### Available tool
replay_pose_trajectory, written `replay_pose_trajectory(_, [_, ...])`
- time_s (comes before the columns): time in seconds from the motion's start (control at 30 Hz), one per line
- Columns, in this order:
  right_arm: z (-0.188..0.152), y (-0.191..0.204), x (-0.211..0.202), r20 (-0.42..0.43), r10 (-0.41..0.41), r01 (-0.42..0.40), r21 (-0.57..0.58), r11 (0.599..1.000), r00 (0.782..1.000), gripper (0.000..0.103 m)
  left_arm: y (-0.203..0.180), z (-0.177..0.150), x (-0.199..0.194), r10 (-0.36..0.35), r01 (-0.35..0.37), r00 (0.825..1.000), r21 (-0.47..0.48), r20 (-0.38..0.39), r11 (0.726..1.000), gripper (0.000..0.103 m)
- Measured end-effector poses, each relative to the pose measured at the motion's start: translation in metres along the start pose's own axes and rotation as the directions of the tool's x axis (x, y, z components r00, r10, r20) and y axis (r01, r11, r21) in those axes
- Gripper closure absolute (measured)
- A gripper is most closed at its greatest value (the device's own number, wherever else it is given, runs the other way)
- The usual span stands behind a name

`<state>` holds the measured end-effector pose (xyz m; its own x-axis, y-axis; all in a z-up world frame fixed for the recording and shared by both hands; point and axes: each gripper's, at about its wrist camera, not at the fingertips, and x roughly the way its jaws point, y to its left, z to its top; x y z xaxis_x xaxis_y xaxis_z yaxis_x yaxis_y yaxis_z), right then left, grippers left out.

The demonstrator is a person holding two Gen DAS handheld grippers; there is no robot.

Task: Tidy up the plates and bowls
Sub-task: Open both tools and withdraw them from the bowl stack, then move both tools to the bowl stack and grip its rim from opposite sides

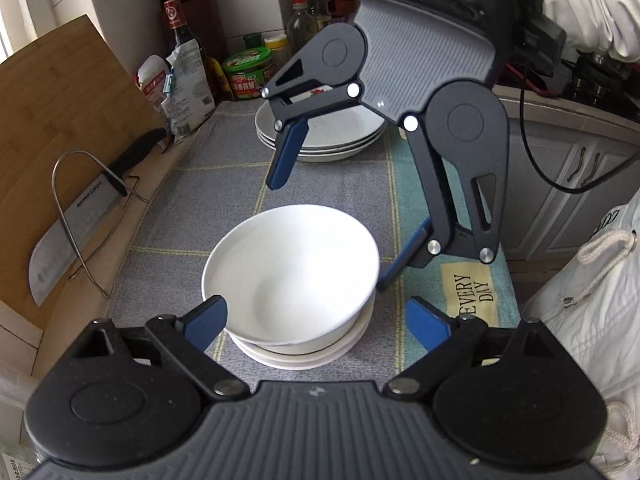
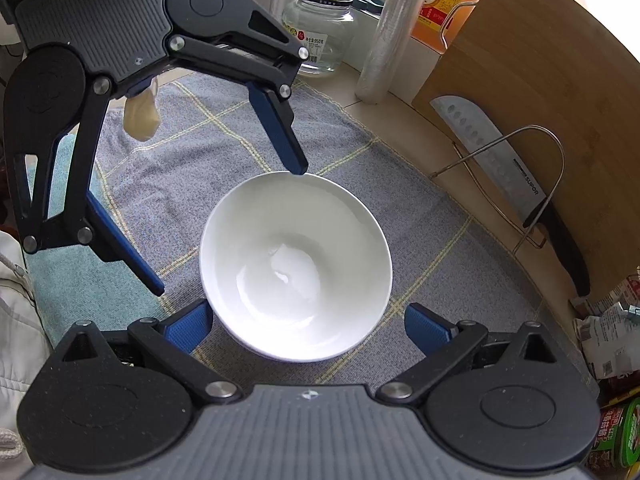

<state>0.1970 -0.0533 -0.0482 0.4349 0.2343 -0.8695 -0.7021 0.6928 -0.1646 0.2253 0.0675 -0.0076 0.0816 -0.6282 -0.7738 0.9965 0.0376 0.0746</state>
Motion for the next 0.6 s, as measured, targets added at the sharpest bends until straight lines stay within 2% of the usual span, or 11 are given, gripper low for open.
replay_pose_trajectory(0.17, [-0.002,0.001,-0.006,0.016,-0.021,0.021,0.022,1.000,1.000,0.000,0.000,-0.005,0.000,0.004,-0.004,1.000,-0.039,0.009,0.999,0.006])
replay_pose_trajectory(0.37, [-0.019,0.006,-0.011,0.040,-0.069,0.064,0.114,0.991,0.997,0.000,-0.004,-0.011,-0.017,0.070,-0.059,0.995,-0.137,0.071,0.989,0.006])
replay_pose_trajectory(0.5, [-0.037,0.011,-0.006,0.046,-0.076,0.066,0.199,0.978,0.996,0.000,-0.012,-0.018,-0.022,0.157,-0.128,0.983,-0.253,0.096,0.959,0.005])
replay_pose_trajectory(0.6, [-0.049,0.014,-0.001,0.043,-0.080,0.068,0.243,0.968,0.996,0.000,-0.018,-0.023,-0.020,0.209,-0.161,0.973,-0.371,0.095,0.915,0.005])
